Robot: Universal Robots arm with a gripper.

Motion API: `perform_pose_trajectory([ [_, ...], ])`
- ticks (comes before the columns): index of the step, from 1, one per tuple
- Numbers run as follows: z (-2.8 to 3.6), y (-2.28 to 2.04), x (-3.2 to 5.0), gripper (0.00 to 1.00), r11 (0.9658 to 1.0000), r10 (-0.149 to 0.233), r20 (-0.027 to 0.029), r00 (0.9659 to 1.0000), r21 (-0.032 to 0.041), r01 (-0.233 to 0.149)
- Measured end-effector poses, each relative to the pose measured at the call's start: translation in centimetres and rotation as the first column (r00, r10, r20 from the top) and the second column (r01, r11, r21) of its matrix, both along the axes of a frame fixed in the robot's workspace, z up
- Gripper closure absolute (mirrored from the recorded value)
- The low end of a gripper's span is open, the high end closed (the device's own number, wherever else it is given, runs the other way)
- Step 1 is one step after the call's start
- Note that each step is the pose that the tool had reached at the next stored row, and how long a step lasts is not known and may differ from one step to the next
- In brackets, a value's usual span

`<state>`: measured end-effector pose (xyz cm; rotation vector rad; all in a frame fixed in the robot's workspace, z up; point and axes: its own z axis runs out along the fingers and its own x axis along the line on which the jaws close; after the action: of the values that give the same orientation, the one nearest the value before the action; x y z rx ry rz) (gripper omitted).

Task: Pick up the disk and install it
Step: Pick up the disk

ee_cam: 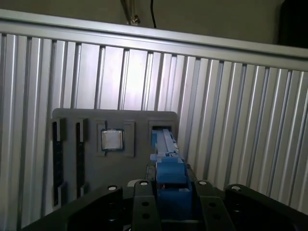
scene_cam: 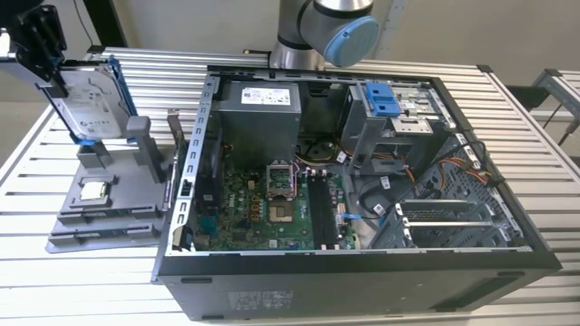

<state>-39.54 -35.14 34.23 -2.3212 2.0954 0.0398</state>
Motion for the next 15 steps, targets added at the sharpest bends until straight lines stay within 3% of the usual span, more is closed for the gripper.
perform_pose_trajectory([
  [15,6.81,0.0,0.0,1.0,1.0,0.0,0.0001,1.0,0.0,0.0],
])
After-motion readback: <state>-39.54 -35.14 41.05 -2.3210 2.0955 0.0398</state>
